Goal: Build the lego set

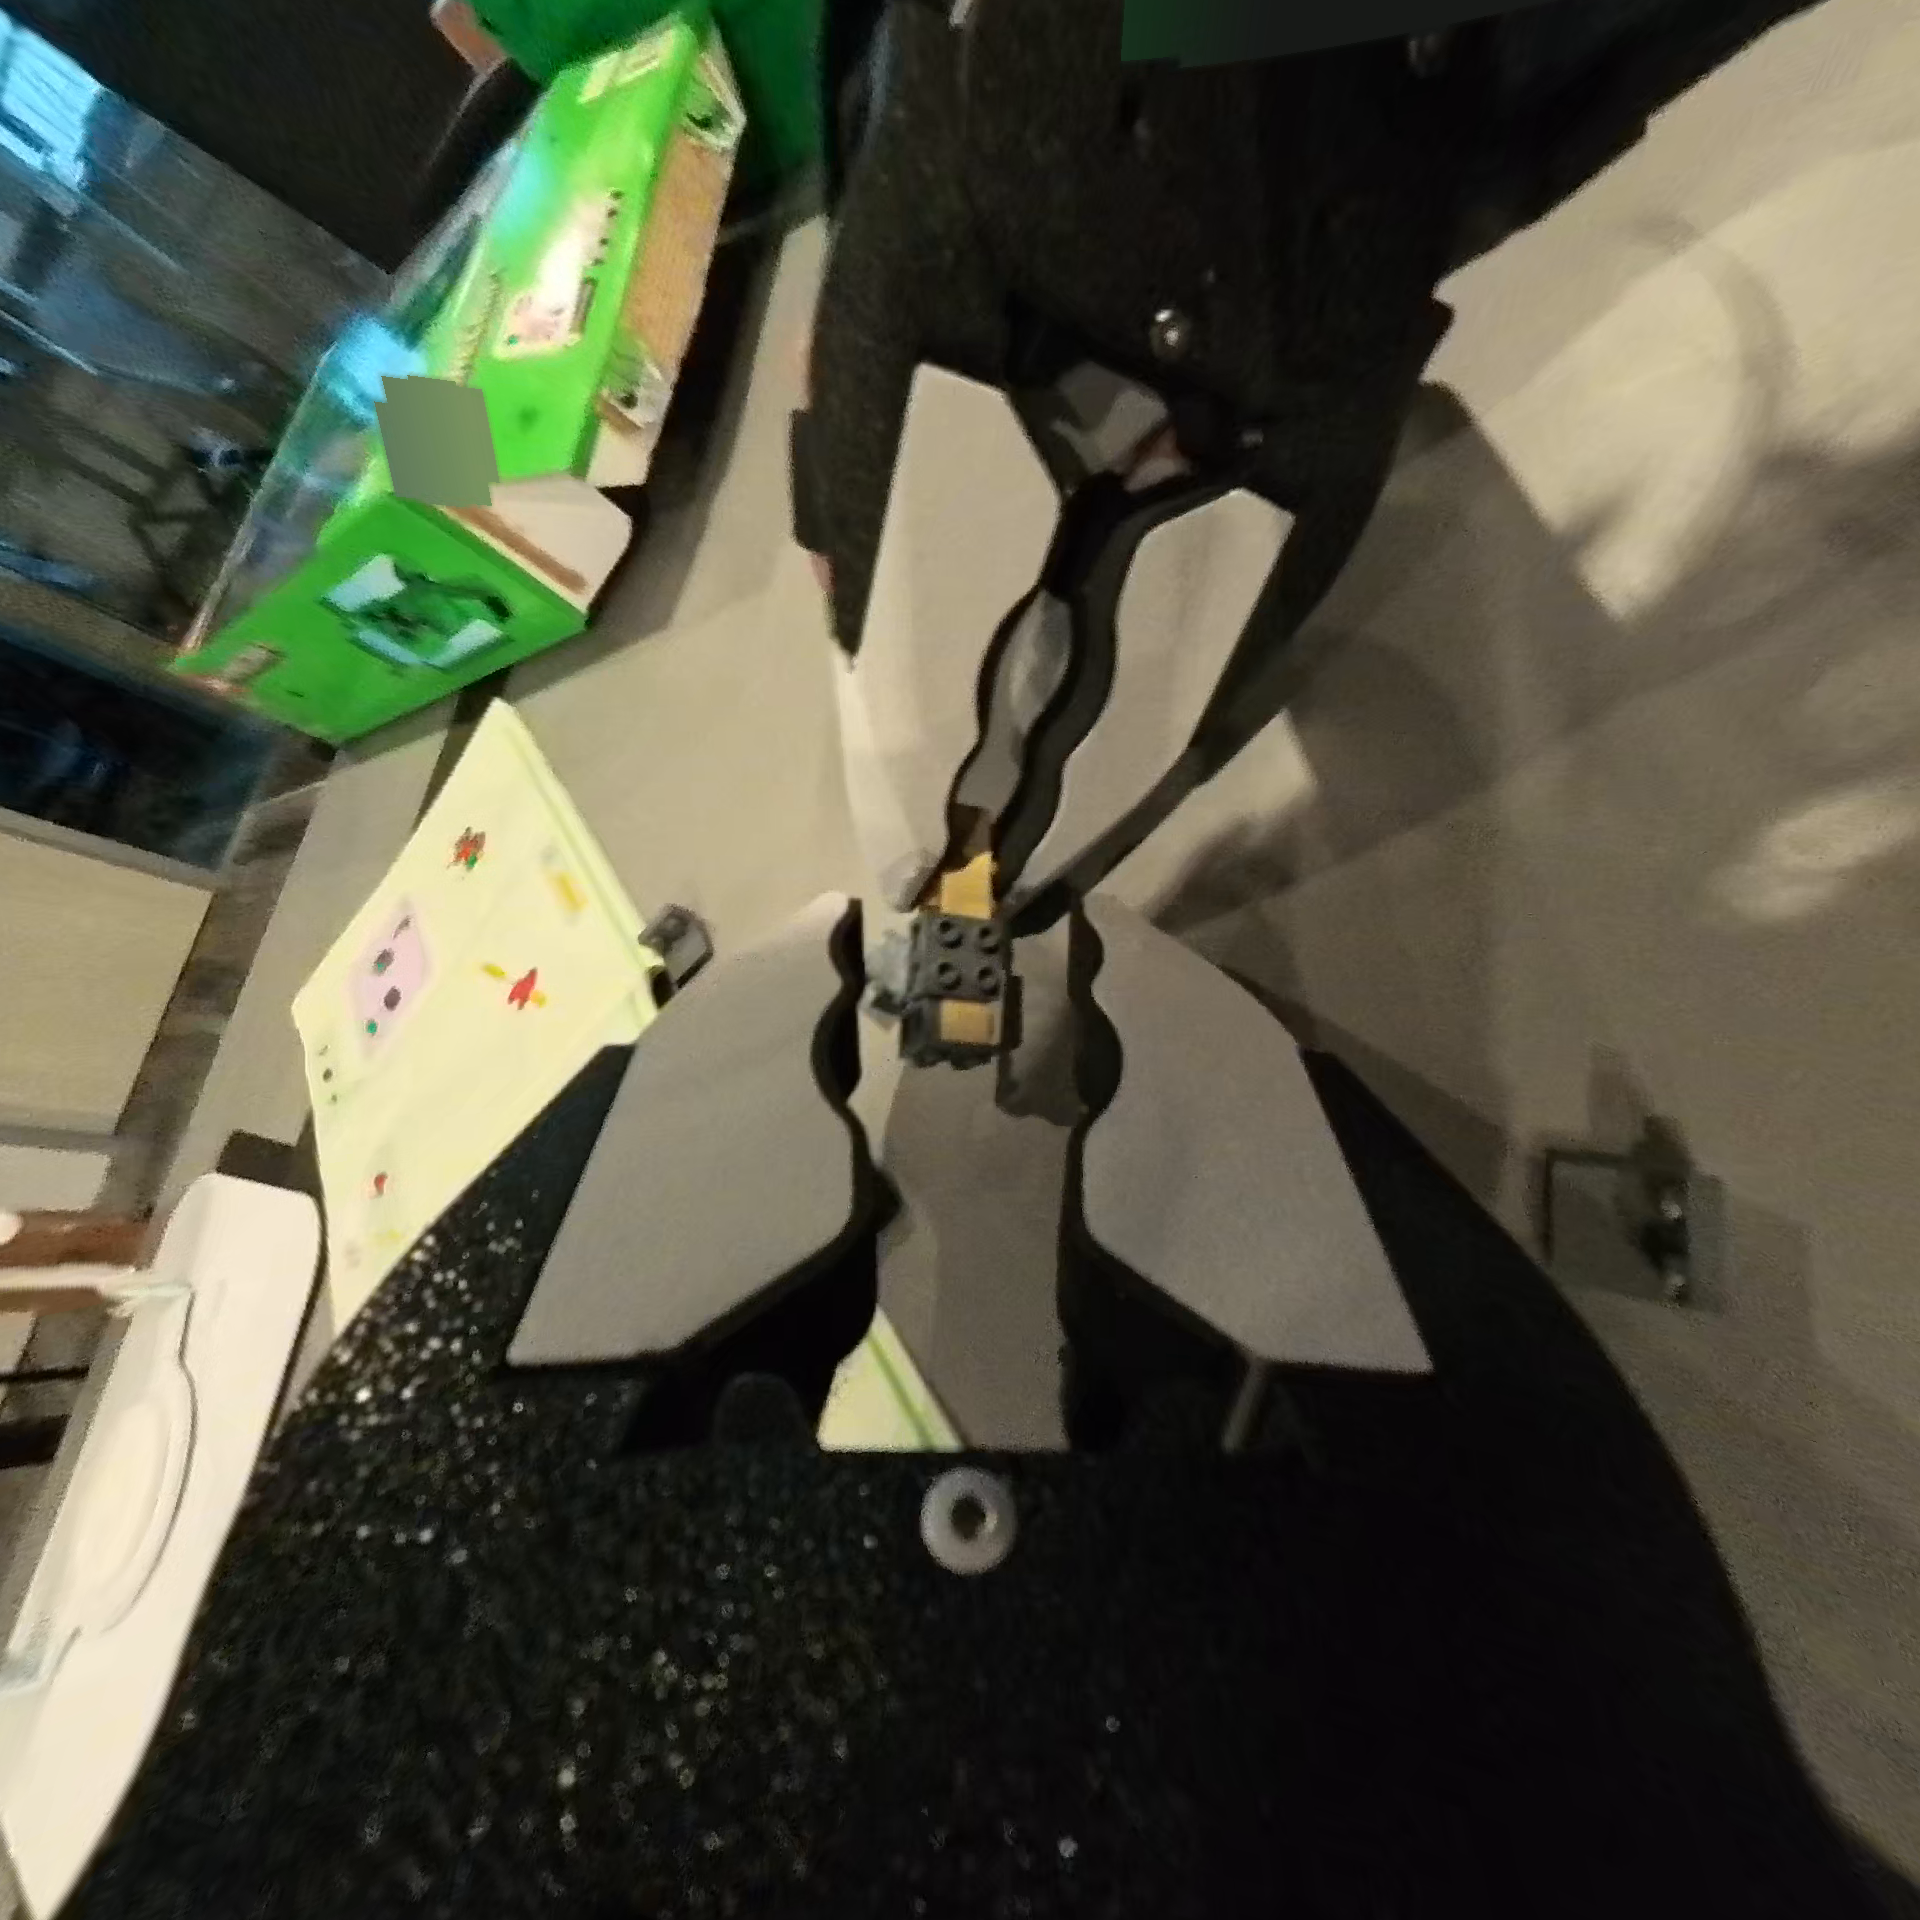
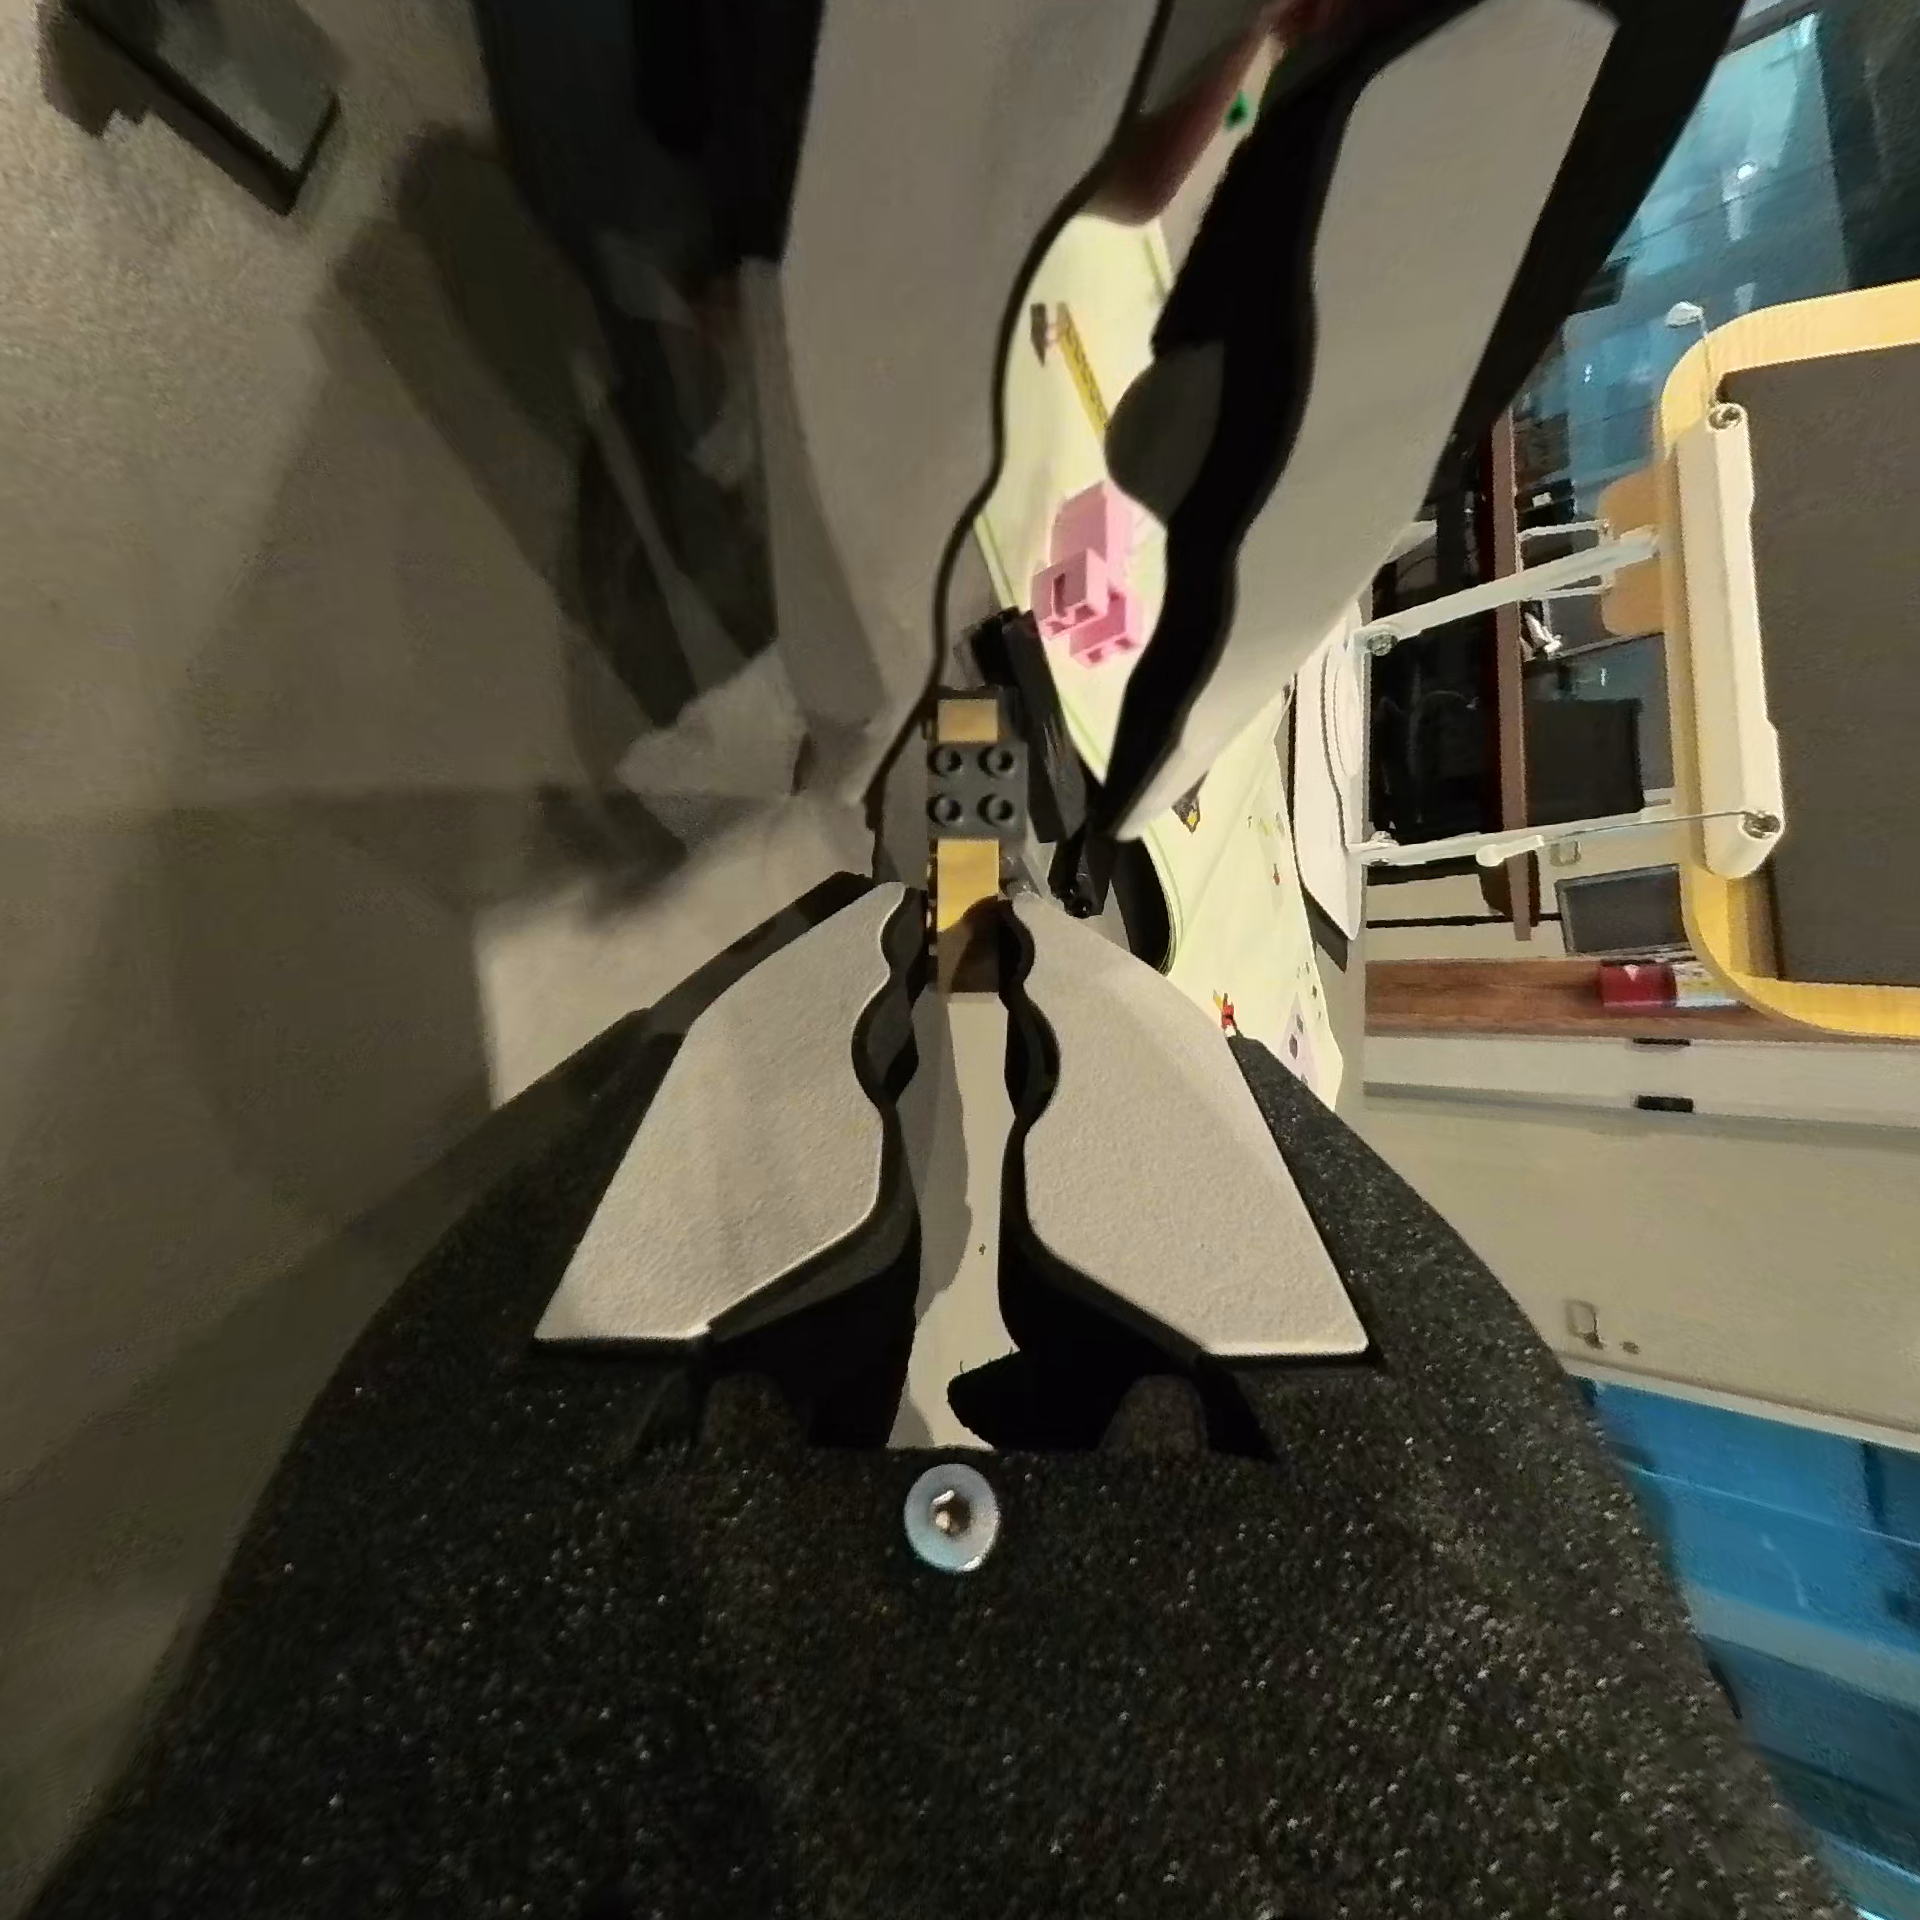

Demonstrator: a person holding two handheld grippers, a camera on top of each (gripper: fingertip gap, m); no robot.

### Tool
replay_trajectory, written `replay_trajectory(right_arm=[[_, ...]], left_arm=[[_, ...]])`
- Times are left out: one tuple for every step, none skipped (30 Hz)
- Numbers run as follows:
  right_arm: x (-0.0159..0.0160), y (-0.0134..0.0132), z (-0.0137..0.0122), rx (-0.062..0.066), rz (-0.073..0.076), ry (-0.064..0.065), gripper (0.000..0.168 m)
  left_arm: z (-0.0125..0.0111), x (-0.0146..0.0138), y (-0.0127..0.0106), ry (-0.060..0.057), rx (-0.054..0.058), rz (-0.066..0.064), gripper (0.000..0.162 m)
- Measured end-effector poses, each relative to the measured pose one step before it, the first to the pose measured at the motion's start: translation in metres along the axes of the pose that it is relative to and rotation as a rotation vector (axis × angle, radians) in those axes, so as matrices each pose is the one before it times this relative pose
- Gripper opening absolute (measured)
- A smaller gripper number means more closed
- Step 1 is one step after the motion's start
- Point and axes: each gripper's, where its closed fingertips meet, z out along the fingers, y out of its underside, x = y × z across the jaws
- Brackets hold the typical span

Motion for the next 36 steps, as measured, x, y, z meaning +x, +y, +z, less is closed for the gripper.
replay_trajectory(right_arm=[[0.00004,-0.00002,-0.00006,0.0010,0.0019,-0.0003,0.012],[0.00003,-0.00005,-0.00009,0.0008,0.0001,-0.0002,0.012],[-0.00003,0.00003,-0.00004,0.0001,-0.0013,0.0001,0.012],[-0.00013,0.00001,0.00001,-0.0003,-0.0013,0.0001,0.012],[0.00003,-0.00001,0.00000,0.0001,-0.0001,0.0002,0.012],[0.00010,-0.00004,-0.00010,0.0008,0.0005,0.0006,0.012],[0.00017,0.00002,-0.00013,0.0003,0.0013,0.0016,0.012],[0.00050,0.00027,-0.00009,-0.0006,0.0007,0.0037,0.012],[0.00080,-0.00018,-0.00030,0.0020,0.0008,0.0055,0.012],[0.00064,-0.00017,-0.00037,0.0040,0.0049,0.0036,0.012],[0.00141,-0.00018,-0.00052,0.0049,0.0046,0.0080,0.012],[0.00216,-0.00028,-0.00090,0.0055,0.0034,0.0120,0.012],[0.00180,-0.00030,-0.00082,0.0070,0.0045,0.0093,0.012],[0.00141,-0.00055,-0.00081,0.0080,0.0053,0.0072,0.012],[0.00156,-0.00058,-0.00080,0.0080,0.0033,0.0090,0.012],[0.00154,-0.00063,-0.00071,0.0074,0.0011,0.0093,0.012],[0.00119,-0.00067,-0.00075,0.0072,-0.0004,0.0070,0.012],[0.00080,-0.00137,-0.00074,0.0103,-0.0004,0.0057,0.012],[0.00084,-0.00171,-0.00083,0.0118,0.0011,0.0052,0.012],[0.00099,-0.00144,-0.00076,0.0093,-0.0001,0.0059,0.012],[0.00089,-0.00113,-0.00064,0.0074,-0.0022,0.0064,0.012],[0.00039,-0.00101,-0.00059,0.0070,-0.0025,0.0036,0.012],[0.00019,-0.00092,-0.00032,0.0061,-0.0020,0.0023,0.012],[0.00064,-0.00102,-0.00049,0.0060,-0.0039,0.0056,0.012],[0.00079,-0.00087,-0.00045,0.0045,-0.0048,0.0068,0.012],[0.00064,-0.00096,-0.00043,0.0044,-0.0049,0.0058,0.012],[0.00050,-0.00099,-0.00039,0.0053,-0.0039,0.0050,0.012],[0.00050,-0.00082,-0.00031,0.0035,-0.0033,0.0048,0.012],[0.00043,-0.00042,-0.00019,0.0021,-0.0028,0.0032,0.012],[-0.00001,-0.00033,-0.00008,0.0019,-0.0018,0.0007,0.012],[-0.00019,-0.00028,-0.00012,0.0014,-0.0017,-0.0007,0.012],[0.00024,-0.00049,-0.00012,0.0022,-0.0024,0.0028,0.012],[0.00073,-0.00073,-0.00032,0.0036,-0.0026,0.0048,0.012],[0.00021,-0.00069,-0.00024,0.0035,-0.0005,0.0017,0.012],[0.00007,-0.00046,-0.00007,0.0025,-0.0010,0.0011,0.012],[0.00010,-0.00017,-0.00008,0.0007,-0.0021,0.0011,0.012]], left_arm=[[-0.00103,-0.00156,0.00114,-0.0025,0.0013,-0.0126,0.037],[-0.00081,-0.00116,0.00184,0.0013,0.0003,-0.0183,0.037],[-0.00053,-0.00090,0.00188,0.0029,0.0006,-0.0204,0.037],[-0.00039,-0.00079,0.00160,0.0030,0.0012,-0.0205,0.036],[-0.00038,-0.00082,0.00099,0.0020,0.0011,-0.0198,0.036],[-0.00046,-0.00118,0.00064,0.0012,0.0003,-0.0192,0.035],[-0.00068,-0.00114,0.00047,0.0013,-0.0006,-0.0183,0.035],[-0.00081,-0.00132,0.00057,0.0007,-0.0010,-0.0174,0.034],[-0.00085,-0.00110,0.00085,0.0027,-0.0013,-0.0176,0.034],[-0.00078,-0.00093,0.00118,0.0045,-0.0020,-0.0196,0.033],[-0.00081,-0.00068,0.00140,0.0076,-0.0020,-0.0217,0.033],[-0.00091,0.00001,0.00096,0.0127,0.0018,-0.0235,0.032],[-0.00111,0.00027,0.00016,0.0161,0.0072,-0.0265,0.031],[-0.00126,0.00067,-0.00045,0.0203,0.0108,-0.0302,0.031],[-0.00150,0.00079,-0.00088,0.0233,0.0130,-0.0348,0.031],[-0.00153,0.00055,-0.00133,0.0239,0.0172,-0.0401,0.031],[-0.00161,0.00090,-0.00202,0.0281,0.0224,-0.0451,0.031],[-0.00154,0.00123,-0.00236,0.0328,0.0253,-0.0500,0.030],[-0.00150,0.00141,-0.00265,0.0344,0.0272,-0.0527,0.030],[-0.00137,0.00128,-0.00254,0.0341,0.0266,-0.0515,0.031],[-0.00135,0.00055,-0.00200,0.0269,0.0221,-0.0468,0.031],[-0.00116,-0.00036,-0.00141,0.0176,0.0170,-0.0387,0.032],[-0.00106,-0.00086,-0.00085,0.0111,0.0123,-0.0292,0.032],[-0.00093,-0.00073,-0.00038,0.0068,0.0071,-0.0206,0.033],[-0.00040,-0.00076,0.00033,0.0034,0.0013,-0.0145,0.033],[0.00021,-0.00059,0.00123,0.0012,-0.0053,-0.0101,0.033],[0.00072,-0.00020,0.00191,0.0016,-0.0108,-0.0074,0.033],[0.00107,0.00035,0.00163,0.0047,-0.0115,-0.0079,0.032],[0.00085,0.00104,0.00058,0.0084,-0.0044,-0.0085,0.031],[0.00042,0.00169,-0.00071,0.0131,0.0046,-0.0088,0.028],[-0.00007,0.00161,-0.00101,0.0145,0.0084,-0.0103,0.026],[-0.00030,0.00114,-0.00061,0.0130,0.0065,-0.0108,0.024],[-0.00049,0.00079,-0.00030,0.0111,0.0040,-0.0092,0.023],[-0.00037,0.00059,-0.00040,0.0085,0.0041,-0.0071,0.021],[-0.00020,0.00029,-0.00035,0.0050,0.0029,-0.0048,0.020],[0.00001,0.00020,0.00001,0.0023,0.0001,-0.0020,0.019]])
